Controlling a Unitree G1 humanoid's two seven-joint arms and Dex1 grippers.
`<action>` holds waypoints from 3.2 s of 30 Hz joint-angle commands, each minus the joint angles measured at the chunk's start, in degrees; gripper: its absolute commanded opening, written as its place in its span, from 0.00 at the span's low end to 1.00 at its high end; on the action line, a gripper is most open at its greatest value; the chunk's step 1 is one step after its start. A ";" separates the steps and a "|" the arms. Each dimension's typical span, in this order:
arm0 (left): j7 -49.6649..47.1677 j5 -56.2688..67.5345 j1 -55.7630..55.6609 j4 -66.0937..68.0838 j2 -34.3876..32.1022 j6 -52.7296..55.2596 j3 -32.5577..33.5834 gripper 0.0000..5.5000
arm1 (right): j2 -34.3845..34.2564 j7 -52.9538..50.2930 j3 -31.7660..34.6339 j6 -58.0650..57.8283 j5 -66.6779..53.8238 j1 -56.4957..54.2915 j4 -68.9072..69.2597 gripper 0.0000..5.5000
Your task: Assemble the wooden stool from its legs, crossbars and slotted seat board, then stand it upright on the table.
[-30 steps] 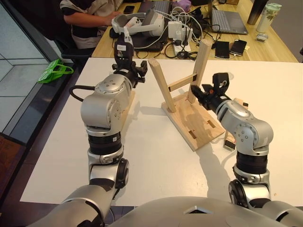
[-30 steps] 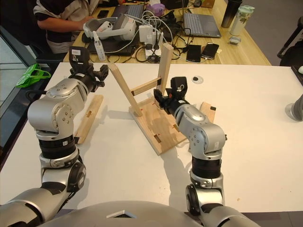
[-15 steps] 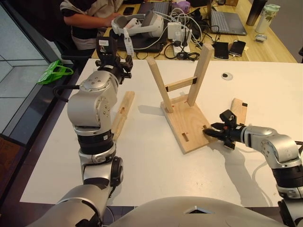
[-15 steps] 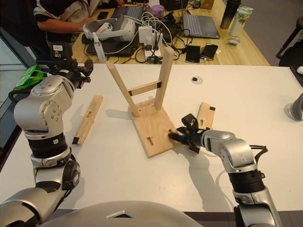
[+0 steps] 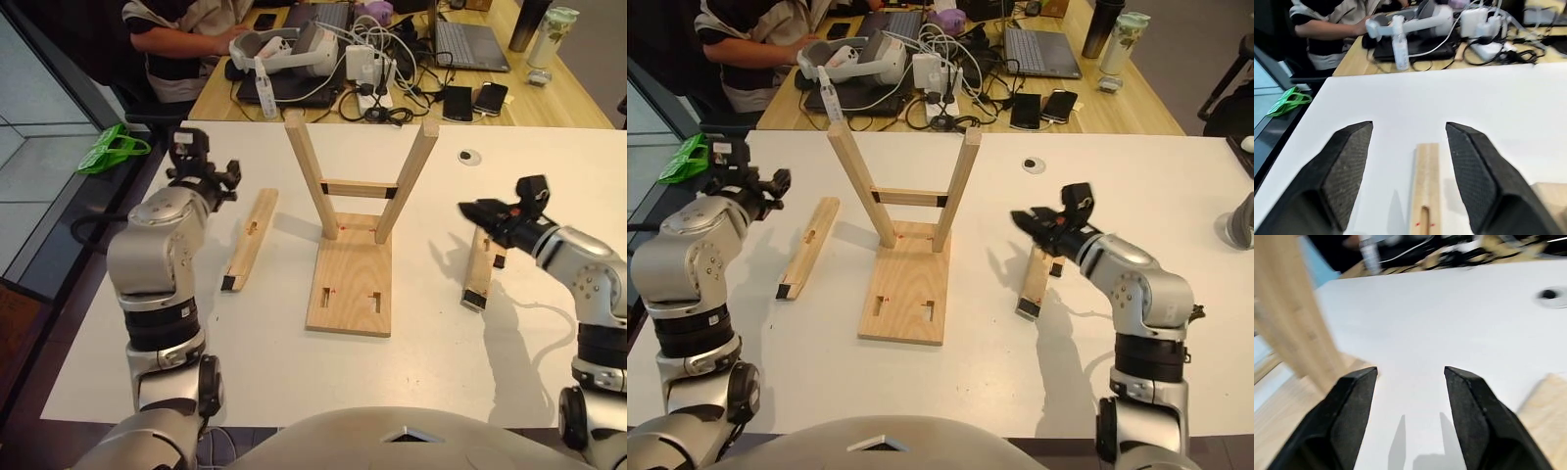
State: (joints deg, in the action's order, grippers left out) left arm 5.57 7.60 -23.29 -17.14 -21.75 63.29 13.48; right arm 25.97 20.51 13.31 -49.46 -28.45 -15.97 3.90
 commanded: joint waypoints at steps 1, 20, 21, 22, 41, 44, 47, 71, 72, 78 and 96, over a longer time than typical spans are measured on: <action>-5.77 -1.68 -3.69 0.22 5.31 -1.52 0.38 0.51 | -12.73 -18.24 3.49 -0.16 2.77 -5.37 1.76 0.47; -10.42 -5.72 -1.79 1.73 15.04 -11.66 -6.36 0.26 | -30.76 -32.57 -11.81 5.67 17.90 -3.60 9.13 0.19; -7.68 -2.60 -4.41 1.26 17.98 -10.16 -8.67 0.26 | -33.04 -29.35 -12.72 5.99 14.45 -4.10 10.40 0.19; -4.40 0.89 -6.45 0.27 20.48 -8.06 -11.17 0.26 | -34.88 -26.55 -13.47 6.05 11.39 -4.50 11.72 0.19; 5.36 0.74 -1.32 -3.15 4.73 -0.22 -16.65 0.26 | -23.73 -14.53 -14.56 2.92 11.48 -3.02 13.02 0.19; 12.40 3.09 1.81 -5.49 -2.49 -2.08 -14.09 0.31 | -13.57 -6.72 -11.75 -1.05 9.63 -0.81 12.75 0.25; 19.05 8.05 3.56 -7.98 -6.37 -1.85 -10.04 0.39 | -4.27 0.87 -12.38 -5.00 8.23 1.66 12.95 0.33; 54.03 1.41 16.55 -13.99 -33.20 -26.83 -41.07 0.59 | 16.49 31.62 -45.30 9.28 13.63 7.47 26.60 0.60; 54.08 -0.04 16.13 -12.96 -32.72 -27.59 -42.22 0.59 | 16.23 31.29 -46.03 9.63 14.82 7.32 25.68 0.60; 49.84 -5.82 11.07 -6.39 -26.04 -26.56 -44.79 0.59 | 12.20 26.89 -46.23 10.17 19.45 6.30 20.46 0.60; 41.90 -11.39 3.83 4.42 -15.51 -25.47 -40.77 0.59 | 3.23 14.64 -37.26 14.71 27.05 1.05 7.87 0.60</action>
State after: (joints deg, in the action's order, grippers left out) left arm 47.39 -4.30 -20.58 -10.72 -37.12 36.79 -28.53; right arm 28.02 35.69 -25.88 -34.92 -2.57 -13.87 11.34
